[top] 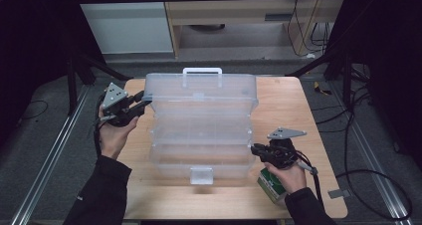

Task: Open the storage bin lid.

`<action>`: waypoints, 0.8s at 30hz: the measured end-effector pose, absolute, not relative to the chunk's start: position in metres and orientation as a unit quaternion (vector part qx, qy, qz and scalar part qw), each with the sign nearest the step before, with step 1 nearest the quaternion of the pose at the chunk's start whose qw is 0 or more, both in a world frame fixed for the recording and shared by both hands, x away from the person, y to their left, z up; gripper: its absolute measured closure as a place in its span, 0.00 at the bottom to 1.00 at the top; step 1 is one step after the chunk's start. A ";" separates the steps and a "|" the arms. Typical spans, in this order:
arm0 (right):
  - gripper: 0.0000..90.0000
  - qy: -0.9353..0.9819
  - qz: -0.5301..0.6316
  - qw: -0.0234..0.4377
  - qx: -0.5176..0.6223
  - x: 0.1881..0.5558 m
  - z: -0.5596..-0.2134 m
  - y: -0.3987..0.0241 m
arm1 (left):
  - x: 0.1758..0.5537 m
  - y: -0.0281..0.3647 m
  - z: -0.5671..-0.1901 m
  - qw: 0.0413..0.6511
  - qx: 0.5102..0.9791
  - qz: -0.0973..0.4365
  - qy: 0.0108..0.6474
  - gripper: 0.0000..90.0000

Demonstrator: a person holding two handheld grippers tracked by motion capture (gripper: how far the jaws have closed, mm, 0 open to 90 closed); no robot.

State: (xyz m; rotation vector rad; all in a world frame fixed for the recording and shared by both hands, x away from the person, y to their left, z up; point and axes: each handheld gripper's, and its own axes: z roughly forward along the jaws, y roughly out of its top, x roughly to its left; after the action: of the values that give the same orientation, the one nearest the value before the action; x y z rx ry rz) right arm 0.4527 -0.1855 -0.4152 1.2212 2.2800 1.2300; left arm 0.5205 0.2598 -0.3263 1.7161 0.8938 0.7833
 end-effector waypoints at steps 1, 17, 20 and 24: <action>0.86 0.788 0.426 0.139 0.422 0.453 -0.415 -0.186 | 0.521 0.260 -0.326 0.502 0.711 0.325 0.371 0.78; 0.86 0.788 0.426 0.137 0.423 0.453 -0.415 -0.185 | 0.532 0.257 -0.322 0.502 0.704 0.322 0.386 0.81; 0.86 0.788 0.426 0.137 0.423 0.453 -0.415 -0.186 | 0.535 0.257 -0.322 0.504 0.701 0.323 0.387 0.81; 0.86 0.788 0.426 0.137 0.422 0.453 -0.415 -0.186 | 0.538 0.256 -0.322 0.506 0.697 0.325 0.390 0.82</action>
State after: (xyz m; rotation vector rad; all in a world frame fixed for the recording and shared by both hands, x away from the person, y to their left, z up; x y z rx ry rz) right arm 0.4530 -0.1856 -0.4152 1.2227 2.2820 1.2332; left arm 0.5377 0.2559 -0.3220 1.6817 0.9403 0.7836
